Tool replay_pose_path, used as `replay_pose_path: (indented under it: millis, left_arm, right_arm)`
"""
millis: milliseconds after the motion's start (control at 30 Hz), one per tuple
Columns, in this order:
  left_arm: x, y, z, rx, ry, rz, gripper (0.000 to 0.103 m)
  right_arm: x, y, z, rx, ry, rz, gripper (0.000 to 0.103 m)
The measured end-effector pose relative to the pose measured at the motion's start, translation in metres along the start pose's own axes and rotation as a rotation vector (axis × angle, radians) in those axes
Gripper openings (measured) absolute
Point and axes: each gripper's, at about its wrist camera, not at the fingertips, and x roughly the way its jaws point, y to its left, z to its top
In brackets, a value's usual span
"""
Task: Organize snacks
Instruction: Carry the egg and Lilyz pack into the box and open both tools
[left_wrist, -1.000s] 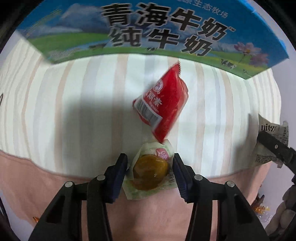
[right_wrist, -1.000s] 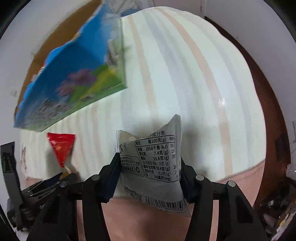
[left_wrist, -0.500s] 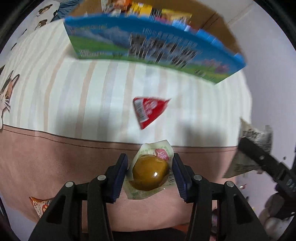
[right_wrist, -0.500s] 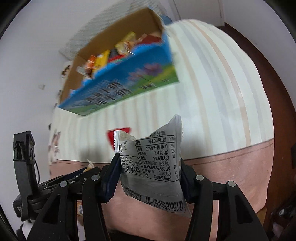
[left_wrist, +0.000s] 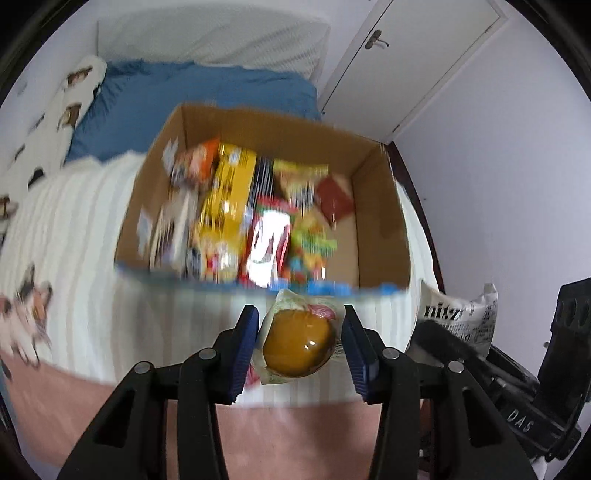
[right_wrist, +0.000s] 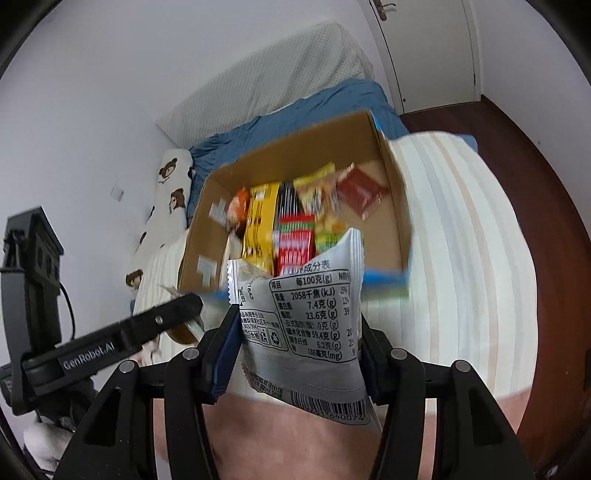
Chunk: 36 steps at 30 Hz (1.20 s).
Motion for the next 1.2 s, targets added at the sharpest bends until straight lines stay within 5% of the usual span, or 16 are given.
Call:
replay_pose_path:
  millis: [300,400,433,467,600,1200]
  left_arm:
    - [0.063,0.0,0.082,0.031,0.049,0.101,0.043]
    - [0.095,0.004,0.091,0.043,0.118,0.133,0.043]
    - [0.107,0.006,0.091,0.044,0.163,0.131,0.043]
    - [0.112,0.008,0.089,0.041,0.182,0.129,0.044]
    - [0.119,0.015,0.086,0.043,0.177,0.133,0.063]
    - [0.074,0.013,0.053,0.09,0.063,0.179,0.064]
  right_arm:
    - [0.062,-0.025,0.067,0.081,0.093,-0.013,0.058]
    - [0.091,-0.041,0.073,0.144,0.179,-0.009,0.073]
    - [0.095,-0.045,0.072,0.159,0.193,-0.01,0.087]
    - [0.1,-0.05,0.072,0.171,0.204,-0.016,0.09]
    - [0.104,-0.057,0.071,0.164,0.203,-0.028,0.09]
    - [0.075,-0.014,0.058,-0.038,0.123,-0.222,0.093]
